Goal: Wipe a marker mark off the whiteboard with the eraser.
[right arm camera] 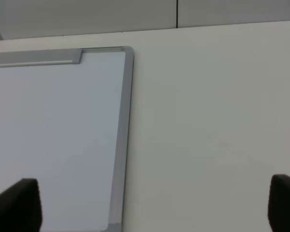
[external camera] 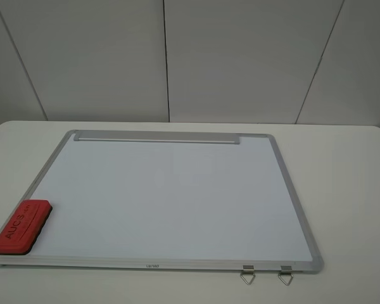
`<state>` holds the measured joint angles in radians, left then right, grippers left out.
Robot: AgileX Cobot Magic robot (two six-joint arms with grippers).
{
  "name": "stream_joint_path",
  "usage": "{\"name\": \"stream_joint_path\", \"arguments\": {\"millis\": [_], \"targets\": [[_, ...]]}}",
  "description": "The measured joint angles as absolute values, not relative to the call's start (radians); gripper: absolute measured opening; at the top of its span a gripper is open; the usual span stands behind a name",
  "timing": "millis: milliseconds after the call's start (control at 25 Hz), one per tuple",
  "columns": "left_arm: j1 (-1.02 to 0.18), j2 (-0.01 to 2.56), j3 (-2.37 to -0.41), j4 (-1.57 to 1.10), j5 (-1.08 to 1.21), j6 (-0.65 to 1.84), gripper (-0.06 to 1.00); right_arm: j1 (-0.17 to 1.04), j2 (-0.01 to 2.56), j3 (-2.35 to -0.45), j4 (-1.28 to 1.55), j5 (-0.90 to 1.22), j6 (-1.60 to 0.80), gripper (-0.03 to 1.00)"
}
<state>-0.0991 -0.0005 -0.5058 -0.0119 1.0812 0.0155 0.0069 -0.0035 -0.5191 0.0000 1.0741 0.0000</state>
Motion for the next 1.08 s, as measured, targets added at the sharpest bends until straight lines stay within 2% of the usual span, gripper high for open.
{"name": "stream_joint_path", "arguments": {"millis": [1080], "targets": [[-0.099, -0.008, -0.506, -0.052, 1.082, 0.064, 0.75, 0.007, -0.003, -0.519, 0.0, 1.074, 0.0, 0.83]]}}
